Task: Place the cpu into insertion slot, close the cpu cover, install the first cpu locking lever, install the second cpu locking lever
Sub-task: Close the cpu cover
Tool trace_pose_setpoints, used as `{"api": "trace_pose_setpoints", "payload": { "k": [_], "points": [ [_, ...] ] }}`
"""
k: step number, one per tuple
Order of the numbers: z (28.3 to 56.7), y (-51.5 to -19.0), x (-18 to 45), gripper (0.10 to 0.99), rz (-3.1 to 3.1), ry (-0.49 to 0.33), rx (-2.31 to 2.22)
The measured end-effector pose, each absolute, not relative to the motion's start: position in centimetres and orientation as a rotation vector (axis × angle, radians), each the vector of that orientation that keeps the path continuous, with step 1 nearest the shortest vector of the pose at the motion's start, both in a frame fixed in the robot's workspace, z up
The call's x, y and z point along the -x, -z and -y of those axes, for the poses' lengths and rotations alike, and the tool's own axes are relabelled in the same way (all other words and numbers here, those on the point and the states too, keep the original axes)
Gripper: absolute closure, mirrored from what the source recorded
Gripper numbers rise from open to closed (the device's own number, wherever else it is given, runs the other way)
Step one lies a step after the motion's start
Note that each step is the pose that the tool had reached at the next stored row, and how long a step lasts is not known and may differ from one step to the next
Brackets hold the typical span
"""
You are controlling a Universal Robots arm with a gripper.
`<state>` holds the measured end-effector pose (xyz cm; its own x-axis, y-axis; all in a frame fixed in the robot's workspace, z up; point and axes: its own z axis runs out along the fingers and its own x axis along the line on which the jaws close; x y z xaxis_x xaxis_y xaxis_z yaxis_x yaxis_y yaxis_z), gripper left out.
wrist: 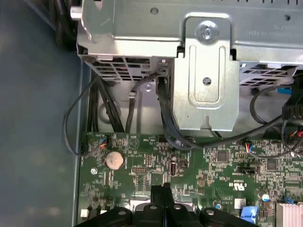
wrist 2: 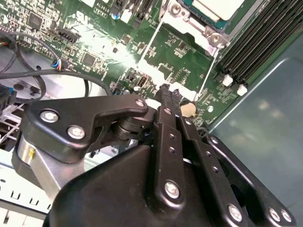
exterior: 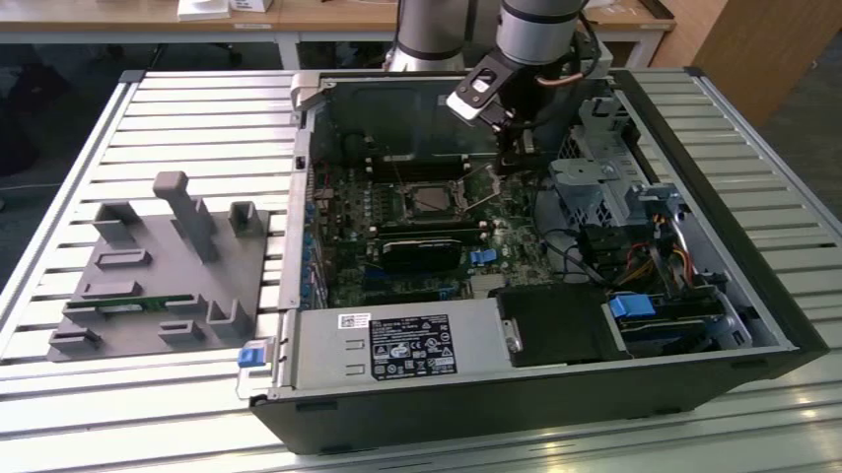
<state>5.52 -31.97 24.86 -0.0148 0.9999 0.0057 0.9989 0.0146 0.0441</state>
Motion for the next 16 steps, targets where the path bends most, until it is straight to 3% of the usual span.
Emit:
{"api": "trace_pose_setpoints", "payload": {
  "k": [16],
  "points": [
    [31.8, -24.3, -6.8, 0.965, -2.171, -0.051, -2.235]
  ]
}}
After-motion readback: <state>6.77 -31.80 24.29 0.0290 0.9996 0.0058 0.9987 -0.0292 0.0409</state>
